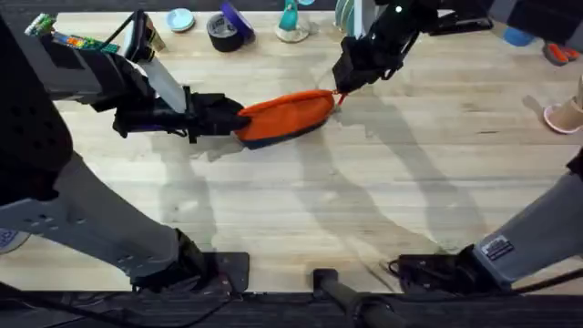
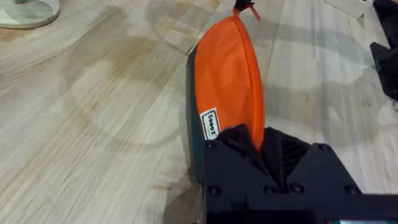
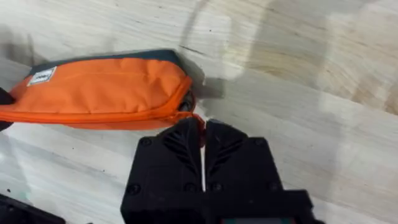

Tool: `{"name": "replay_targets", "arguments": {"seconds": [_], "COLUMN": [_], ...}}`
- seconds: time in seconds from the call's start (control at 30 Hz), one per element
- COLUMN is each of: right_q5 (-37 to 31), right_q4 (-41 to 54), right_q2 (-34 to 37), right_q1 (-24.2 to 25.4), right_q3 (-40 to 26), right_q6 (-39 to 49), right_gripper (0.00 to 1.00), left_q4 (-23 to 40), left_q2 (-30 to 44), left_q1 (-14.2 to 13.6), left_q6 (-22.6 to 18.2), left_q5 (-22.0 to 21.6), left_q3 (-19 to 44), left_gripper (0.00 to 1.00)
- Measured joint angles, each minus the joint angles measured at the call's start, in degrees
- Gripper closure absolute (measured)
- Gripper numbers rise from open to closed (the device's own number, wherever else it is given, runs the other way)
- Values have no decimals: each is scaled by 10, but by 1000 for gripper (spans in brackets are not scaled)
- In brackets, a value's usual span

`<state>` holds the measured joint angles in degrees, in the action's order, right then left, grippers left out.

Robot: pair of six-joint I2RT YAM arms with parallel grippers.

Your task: Unzip the bag, pick up the pens from the table one at a time and place them inside, then zip the bag closed.

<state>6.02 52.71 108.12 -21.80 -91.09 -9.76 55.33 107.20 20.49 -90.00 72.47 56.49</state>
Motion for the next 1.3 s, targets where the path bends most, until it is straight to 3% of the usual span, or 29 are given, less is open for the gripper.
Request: {"name": "replay_targets", "arguments": {"seconds": [0.2, 0.53, 0.93, 1.07, 1.3], "right_q5": [-2, -69, -78, -69, 3], "right_q4": [6, 29, 96, 129, 158], "right_q2": [0, 0, 0, 0, 0], "right_q1": [3, 31, 29, 29, 29], "right_q3": [0, -4, -79, -118, -172], "right_q6": [0, 7, 8, 21, 65], "right_gripper": [970, 972, 972, 970, 969], "left_q4": [1, -1, -1, -1, -1], "left_q2": [0, 0, 0, 0, 0], "left_q1": [0, 1, 1, 1, 1], "left_q6": [0, 0, 0, 0, 0], "left_q5": [0, -1, -1, -1, -1], "left_q3": [0, 0, 0, 0, 0], "left_gripper": [959, 959, 959, 960, 959]}}
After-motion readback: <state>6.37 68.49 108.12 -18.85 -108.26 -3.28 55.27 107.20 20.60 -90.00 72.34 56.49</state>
